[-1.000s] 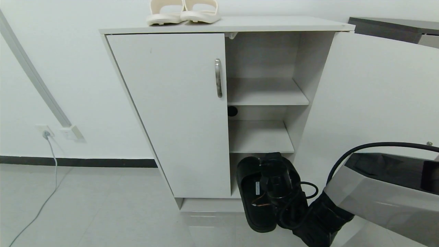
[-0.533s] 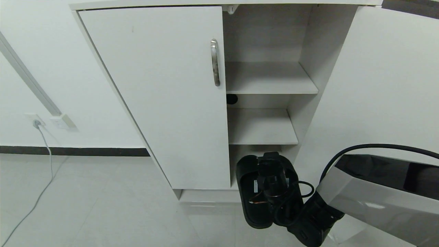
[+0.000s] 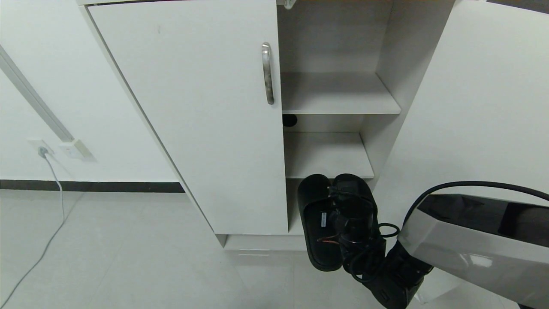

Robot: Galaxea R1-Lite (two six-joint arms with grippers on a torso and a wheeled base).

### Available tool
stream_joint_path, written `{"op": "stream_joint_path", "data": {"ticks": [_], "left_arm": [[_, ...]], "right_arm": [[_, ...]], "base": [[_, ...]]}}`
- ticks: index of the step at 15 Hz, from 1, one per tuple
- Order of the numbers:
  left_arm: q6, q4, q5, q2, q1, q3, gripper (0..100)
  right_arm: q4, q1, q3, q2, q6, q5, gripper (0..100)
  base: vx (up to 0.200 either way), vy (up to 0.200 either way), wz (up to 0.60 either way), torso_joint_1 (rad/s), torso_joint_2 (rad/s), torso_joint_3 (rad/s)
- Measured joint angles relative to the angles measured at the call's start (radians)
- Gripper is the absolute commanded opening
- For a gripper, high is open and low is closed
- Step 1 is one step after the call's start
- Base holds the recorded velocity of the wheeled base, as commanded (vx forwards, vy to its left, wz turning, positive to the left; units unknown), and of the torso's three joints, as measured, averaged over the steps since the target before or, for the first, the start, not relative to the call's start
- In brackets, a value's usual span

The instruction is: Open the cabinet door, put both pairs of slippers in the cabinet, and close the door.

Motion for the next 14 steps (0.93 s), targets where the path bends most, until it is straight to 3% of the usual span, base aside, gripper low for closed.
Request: {"op": "stream_joint_path", "data": {"ticks": [3, 12, 14], "left_arm": [[0.0, 0.0, 0.0, 0.0, 0.0, 0.0, 0], [-0.001, 0.0, 0.0, 0.0, -0.001, 0.0, 0], [-0.001, 0.0, 0.0, 0.0, 0.0, 0.0, 0]], "right_arm": [[0.001, -0.003, 0.0, 0.002, 0.0, 0.0, 0], [0.003, -0.013, -0.004, 0.0, -0.003, 0.002, 0], [0.003, -0.016, -0.005, 0.0, -0.008, 0.008, 0]], "base": [[0.0, 0.0, 0.0, 0.0, 0.0, 0.0], [0.2, 0.0, 0.0, 0.0, 0.0, -0.001], [0.0, 0.0, 0.0, 0.0, 0.0, 0.0]]}}
